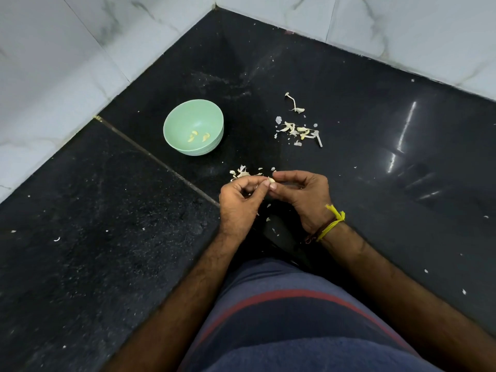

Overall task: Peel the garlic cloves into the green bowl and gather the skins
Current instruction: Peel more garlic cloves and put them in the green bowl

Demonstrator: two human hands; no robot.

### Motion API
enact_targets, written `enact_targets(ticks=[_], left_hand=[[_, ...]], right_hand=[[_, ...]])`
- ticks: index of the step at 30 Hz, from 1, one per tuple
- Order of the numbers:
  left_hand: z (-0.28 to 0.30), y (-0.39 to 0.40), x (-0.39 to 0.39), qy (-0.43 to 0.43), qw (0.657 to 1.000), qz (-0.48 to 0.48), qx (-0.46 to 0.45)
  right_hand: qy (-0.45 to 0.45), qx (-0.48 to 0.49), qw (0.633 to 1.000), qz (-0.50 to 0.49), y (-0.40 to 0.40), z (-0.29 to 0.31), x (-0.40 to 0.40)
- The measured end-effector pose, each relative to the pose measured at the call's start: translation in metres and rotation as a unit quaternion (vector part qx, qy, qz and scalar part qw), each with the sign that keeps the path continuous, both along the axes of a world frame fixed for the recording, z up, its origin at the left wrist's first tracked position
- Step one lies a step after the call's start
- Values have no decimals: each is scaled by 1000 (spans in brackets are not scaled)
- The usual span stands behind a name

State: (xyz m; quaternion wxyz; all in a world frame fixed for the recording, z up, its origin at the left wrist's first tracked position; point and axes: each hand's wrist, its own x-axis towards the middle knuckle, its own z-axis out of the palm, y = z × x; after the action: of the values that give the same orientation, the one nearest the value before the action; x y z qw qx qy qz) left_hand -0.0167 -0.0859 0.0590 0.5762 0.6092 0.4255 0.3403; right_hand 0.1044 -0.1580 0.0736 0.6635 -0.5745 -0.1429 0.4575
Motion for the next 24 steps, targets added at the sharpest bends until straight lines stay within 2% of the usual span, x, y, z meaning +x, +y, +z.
enact_targets(ticks=[5, 10, 16, 24], left_hand=[[-1, 0, 0, 9, 1000, -12, -20], [-2, -4, 0, 38, 999, -5, 15], [4, -8, 7, 57, 997, 24, 52], [10, -12, 9, 43, 998, 38, 4]], right_hand=[[46, -17, 999, 1, 1, -5, -2], [100, -15, 995, 5, 2, -5, -3], [84, -2, 996, 3, 1, -9, -3], [69, 29, 997, 33, -3, -12, 0]])
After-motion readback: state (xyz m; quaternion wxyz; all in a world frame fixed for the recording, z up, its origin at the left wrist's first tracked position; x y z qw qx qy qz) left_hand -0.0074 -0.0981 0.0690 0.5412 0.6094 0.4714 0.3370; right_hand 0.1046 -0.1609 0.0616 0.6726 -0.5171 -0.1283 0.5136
